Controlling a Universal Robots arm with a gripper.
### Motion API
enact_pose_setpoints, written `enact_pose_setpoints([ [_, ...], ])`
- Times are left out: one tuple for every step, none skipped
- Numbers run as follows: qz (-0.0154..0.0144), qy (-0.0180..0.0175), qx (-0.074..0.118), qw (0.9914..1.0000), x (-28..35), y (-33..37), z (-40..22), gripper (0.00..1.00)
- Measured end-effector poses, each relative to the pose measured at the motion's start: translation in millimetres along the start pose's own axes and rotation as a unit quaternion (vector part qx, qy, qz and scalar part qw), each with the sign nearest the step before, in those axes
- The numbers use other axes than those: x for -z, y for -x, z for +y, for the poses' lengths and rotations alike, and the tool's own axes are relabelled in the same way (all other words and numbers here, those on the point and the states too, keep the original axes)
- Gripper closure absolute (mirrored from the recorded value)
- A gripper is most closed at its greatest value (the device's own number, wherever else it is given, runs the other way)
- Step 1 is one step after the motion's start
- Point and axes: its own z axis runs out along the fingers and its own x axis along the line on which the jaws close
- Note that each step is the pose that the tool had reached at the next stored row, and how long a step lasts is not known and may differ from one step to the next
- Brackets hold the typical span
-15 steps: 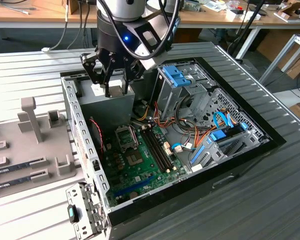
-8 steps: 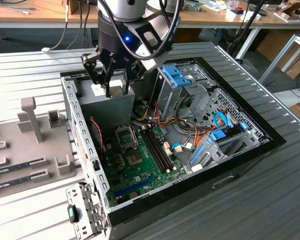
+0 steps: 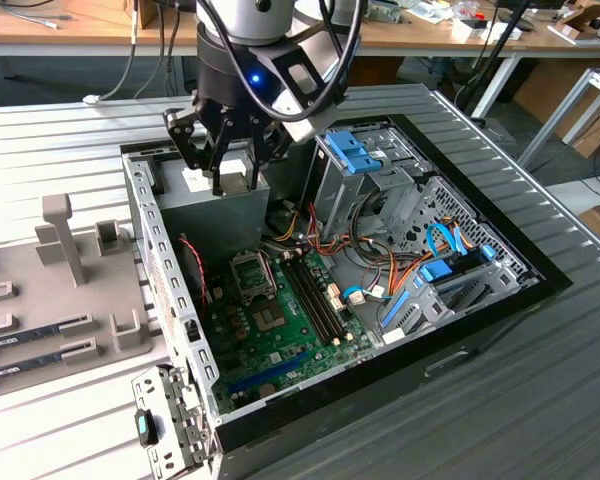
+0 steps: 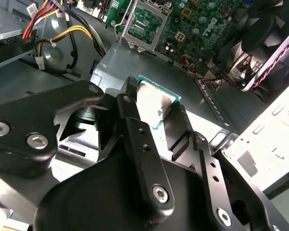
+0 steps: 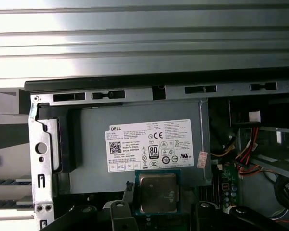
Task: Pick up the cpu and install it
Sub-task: 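Pick up the cpu and move it towards the insertion slot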
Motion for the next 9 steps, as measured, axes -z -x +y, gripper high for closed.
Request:
enact_pose_setpoints([
  [0.0,0.0,0.0,1.0,-0.2,0.1,-0.1,0.53],
  [0.0,0.0,0.0,1.0,-0.3,0.1,-0.1,0.53],
  [-0.0001,0.0001,0.0,1.0,-0.5,0.2,-0.1,0.53],
  [-0.0001,0.0,0.0,1.0,-0.7,0.3,-0.1,0.53],
  [-0.0001,0.0,0.0,1.0,-1.1,0.5,-0.1,0.53],
  [-0.0001,0.0,0.0,1.0,-1.4,0.6,-0.1,0.53],
  [-0.0001,0.0,0.0,1.0,-1.9,0.8,-0.1,0.53],
  [-0.0001,0.0,0.0,1.0,-2.6,1.0,-0.3,0.53],
  [0.0,0.0,0.0,1.0,-3.1,1.2,-0.5,0.53],
])
